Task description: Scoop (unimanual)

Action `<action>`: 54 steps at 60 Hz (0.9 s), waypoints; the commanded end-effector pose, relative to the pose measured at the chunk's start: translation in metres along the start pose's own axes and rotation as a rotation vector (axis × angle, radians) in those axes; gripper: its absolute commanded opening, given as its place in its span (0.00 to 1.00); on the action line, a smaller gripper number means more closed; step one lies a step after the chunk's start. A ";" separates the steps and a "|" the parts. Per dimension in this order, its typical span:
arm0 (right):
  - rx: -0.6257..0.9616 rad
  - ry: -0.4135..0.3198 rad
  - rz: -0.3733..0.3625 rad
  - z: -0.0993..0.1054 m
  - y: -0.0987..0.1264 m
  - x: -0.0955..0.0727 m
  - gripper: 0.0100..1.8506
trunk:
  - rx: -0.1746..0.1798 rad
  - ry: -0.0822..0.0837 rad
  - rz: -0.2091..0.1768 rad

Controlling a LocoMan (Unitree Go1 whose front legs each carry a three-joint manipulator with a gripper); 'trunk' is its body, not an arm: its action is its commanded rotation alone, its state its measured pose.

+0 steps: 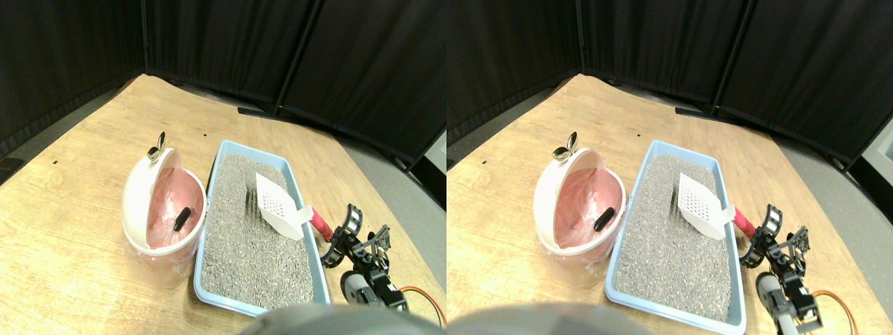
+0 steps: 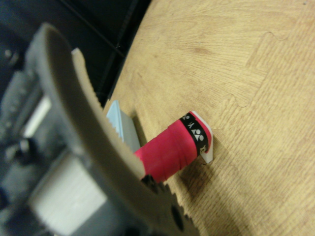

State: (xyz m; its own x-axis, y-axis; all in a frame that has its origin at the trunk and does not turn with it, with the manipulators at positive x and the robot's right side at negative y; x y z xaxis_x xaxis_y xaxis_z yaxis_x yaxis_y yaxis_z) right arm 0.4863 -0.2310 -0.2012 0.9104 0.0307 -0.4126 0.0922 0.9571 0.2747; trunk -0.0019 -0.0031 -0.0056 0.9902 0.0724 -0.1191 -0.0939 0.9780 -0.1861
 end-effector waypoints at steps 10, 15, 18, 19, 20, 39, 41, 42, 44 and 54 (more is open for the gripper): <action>-0.050 -0.187 0.135 0.022 0.014 -0.022 0.32 | 0.005 0.009 -0.030; -0.071 -0.231 0.161 0.025 0.017 -0.028 0.17 | 0.010 0.008 -0.040; -0.078 -0.241 0.161 0.027 0.019 -0.031 0.14 | 0.017 0.005 -0.050; -0.082 -0.251 0.168 0.027 0.019 -0.032 0.11 | 0.017 0.005 -0.050; -0.092 -0.263 0.167 0.028 0.019 -0.033 0.08 | 0.019 0.004 -0.053; -0.146 -0.378 0.173 0.033 0.022 -0.045 0.03 | 0.041 0.002 -0.085; -0.148 -0.378 0.170 0.033 0.022 -0.046 0.03 | 0.047 0.006 -0.091; -0.149 -0.378 0.168 0.033 0.022 -0.047 0.03 | 0.047 0.006 -0.091; -0.150 -0.378 0.162 0.033 0.022 -0.048 0.03 | 0.051 0.005 -0.095; -0.160 -0.378 0.156 0.032 0.022 -0.051 0.03 | 0.063 0.007 -0.115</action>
State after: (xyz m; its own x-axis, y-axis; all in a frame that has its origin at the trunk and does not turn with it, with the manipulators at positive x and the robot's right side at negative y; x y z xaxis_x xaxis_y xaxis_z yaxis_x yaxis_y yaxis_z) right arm 0.4542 -0.2256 -0.1543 0.9945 0.0846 -0.0621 -0.0736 0.9841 0.1616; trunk 0.0018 -0.0036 -0.0082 0.9912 -0.0202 -0.1306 0.0036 0.9921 -0.1255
